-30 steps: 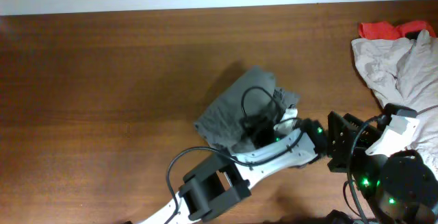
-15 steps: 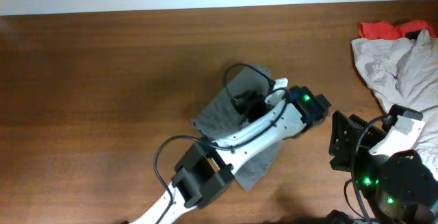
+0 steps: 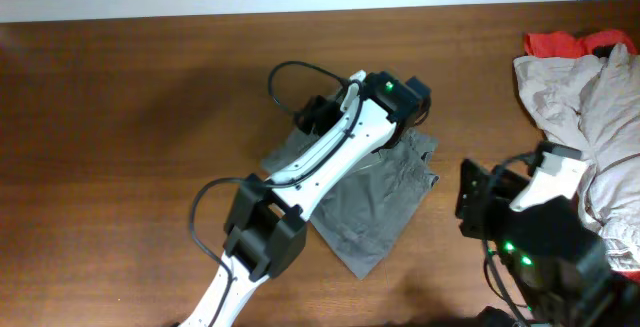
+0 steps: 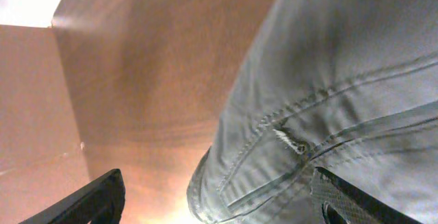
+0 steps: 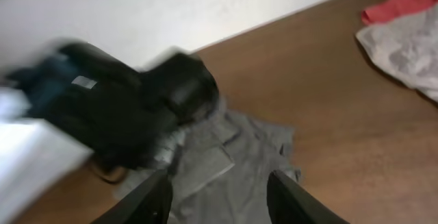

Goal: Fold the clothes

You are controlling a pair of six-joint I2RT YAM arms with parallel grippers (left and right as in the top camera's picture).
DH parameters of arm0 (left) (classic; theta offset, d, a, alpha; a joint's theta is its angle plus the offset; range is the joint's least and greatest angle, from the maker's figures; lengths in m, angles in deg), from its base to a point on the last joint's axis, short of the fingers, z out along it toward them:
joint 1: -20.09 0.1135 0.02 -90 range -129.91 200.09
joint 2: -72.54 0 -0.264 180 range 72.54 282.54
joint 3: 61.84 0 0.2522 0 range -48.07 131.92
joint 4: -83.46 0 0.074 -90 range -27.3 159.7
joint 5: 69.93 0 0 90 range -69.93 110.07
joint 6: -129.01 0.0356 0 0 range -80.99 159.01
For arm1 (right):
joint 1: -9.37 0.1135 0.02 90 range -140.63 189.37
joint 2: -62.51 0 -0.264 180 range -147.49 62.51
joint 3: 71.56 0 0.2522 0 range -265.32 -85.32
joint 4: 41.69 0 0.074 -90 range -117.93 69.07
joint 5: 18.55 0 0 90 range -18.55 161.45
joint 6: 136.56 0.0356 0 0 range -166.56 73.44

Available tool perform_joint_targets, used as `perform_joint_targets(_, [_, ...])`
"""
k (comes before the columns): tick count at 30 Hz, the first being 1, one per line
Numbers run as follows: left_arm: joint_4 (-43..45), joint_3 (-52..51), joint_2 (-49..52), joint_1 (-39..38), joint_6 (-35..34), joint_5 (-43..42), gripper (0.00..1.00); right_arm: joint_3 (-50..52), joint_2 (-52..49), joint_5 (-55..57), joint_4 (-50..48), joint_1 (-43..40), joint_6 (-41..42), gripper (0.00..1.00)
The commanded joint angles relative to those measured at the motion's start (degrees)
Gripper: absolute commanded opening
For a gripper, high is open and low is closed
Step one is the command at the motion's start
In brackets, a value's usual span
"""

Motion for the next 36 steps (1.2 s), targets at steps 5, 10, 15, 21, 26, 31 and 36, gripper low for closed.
perform_joint_targets(5, [6.2, 2.8, -7.7, 7.6, 10.3, -6.9, 0.93, -0.6, -6.2, -0.2, 4.3, 0.0, 4.8, 0.56])
perform_joint_targets(10, [12.8, 2.8, -7.7, 16.4, 31.2, -35.8, 0.93, -0.6, -10.4, -2.1, 6.2, -2.3, 6.4, 0.61])
perform_joint_targets(15, [13.6, 2.8, -7.7, 22.4, 49.8, -58.8, 0.94, -0.6, -15.3, -9.6, 8.8, -8.3, 5.2, 0.74])
perform_joint_targets(21, [8.5, 2.4, -7.7, 24.2, 64.4, -64.5, 0.95, -0.6, -23.7, -16.8, 11.6, -15.8, 1.7, 0.78])
perform_joint_targets(26, [7.4, 2.0, -7.4, 23.9, 71.2, -64.8, 0.91, -0.6, -29.5, -18.3, 11.1, -19.6, 1.1, 0.21])
perform_joint_targets(31, [7.8, 1.2, -4.3, 23.8, 72.1, -63.5, 0.89, -0.6, -34.6, -20.6, 10.4, -22.9, -0.6, 0.04])
perform_joint_targets(36, [7.6, 1.2, 0.5, 23.0, 72.1, -63.6, 0.89, -0.6, -37.8, -28.3, 5.5, -25.8, -8.0, 0.04])
